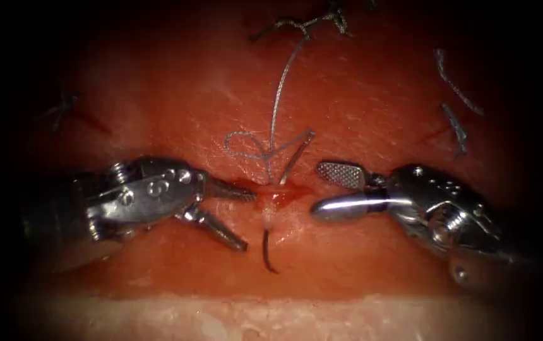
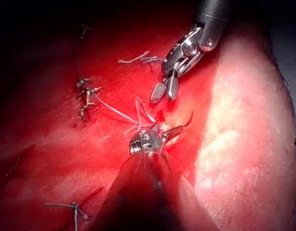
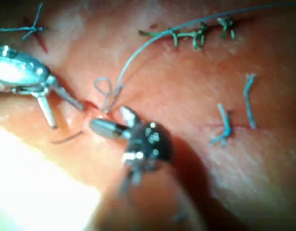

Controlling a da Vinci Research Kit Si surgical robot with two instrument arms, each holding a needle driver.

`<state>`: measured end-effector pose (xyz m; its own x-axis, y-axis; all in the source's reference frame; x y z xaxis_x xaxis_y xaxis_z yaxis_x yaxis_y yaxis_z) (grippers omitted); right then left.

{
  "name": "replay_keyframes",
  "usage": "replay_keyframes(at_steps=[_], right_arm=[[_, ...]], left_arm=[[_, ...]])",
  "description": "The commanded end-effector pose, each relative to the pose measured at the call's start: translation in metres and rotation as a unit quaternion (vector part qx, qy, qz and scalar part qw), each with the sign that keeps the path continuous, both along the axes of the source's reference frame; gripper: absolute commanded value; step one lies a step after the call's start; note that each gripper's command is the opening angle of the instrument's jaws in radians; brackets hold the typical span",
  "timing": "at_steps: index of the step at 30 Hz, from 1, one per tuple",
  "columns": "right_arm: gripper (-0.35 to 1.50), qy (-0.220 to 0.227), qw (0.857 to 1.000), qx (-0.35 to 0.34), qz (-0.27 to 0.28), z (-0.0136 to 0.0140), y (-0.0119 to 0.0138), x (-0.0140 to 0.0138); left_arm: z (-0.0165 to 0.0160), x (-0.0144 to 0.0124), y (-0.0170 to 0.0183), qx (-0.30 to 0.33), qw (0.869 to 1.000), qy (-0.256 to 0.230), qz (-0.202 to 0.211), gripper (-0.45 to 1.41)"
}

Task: Wound Closure
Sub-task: Use the left gripper to grab the needle tip and pull it through.

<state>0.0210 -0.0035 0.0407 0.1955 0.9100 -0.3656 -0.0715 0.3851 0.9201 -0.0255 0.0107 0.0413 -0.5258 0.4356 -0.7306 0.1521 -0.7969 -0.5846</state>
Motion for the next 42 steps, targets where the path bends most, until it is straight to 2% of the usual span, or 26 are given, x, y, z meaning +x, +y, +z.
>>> replay_keyframes(at_steps=[1, 4, 11, 22, 25, 27, 29, 34, 42], right_arm=[[1.25, 0.001, 1.0, -0.003, 0.0, 0.0008, -0.0001, 0.0005], [1.25, 0.001, 1.0, -0.003, 0.0, 0.0008, 0.0, 0.0006], [1.25, 0.001, 1.0, -0.003, 0.0, 0.0009, 0.0001, 0.0006], [1.21, 0.0, 1.0, -0.01, 0.0, 0.0017, -0.0004, 0.0012], [1.21, 0.0, 1.0, -0.01, 0.0, 0.0018, -0.0005, 0.0014], [1.21, 0.0, 1.0, -0.01, 0.0, 0.0018, -0.0006, 0.0014], [1.2, 0.0, 1.0, -0.01, 0.0, 0.0017, -0.0005, 0.0014], [1.16, 0.0, 1.0, -0.01, 0.0, 0.0018, -0.0005, 0.0014], [1.11, 0.0, 1.0, -0.01, -0.002, 0.0019, -0.0006, 0.0013]], left_arm=[[0.0004, -0.0007, -0.0001, -0.004, 1.0, -0.005, 0.008, 0.59], [0.0001, -0.0011, -0.0012, -0.012, 0.999, -0.016, 0.027, 0.59], [0.0004, -0.0016, -0.0027, -0.014, 0.999, -0.019, 0.036, 0.59], [0.0011, -0.0038, -0.0022, -0.015, 0.999, -0.016, 0.025, 0.51], [0.0013, -0.004, -0.002, -0.014, 1.0, -0.014, 0.011, 0.39], [0.0014, -0.0039, -0.0019, -0.003, 1.0, -0.007, 0.002, 0.06], [0.0013, -0.0035, -0.002, 0.012, 1.0, 0.002, -0.008, -0.45], [0.001, -0.0026, -0.0025, 0.081, 0.995, 0.035, -0.036, -0.45], [-0.0016, -0.0033, -0.0028, 0.192, 0.977, 0.072, -0.064, -0.45]])
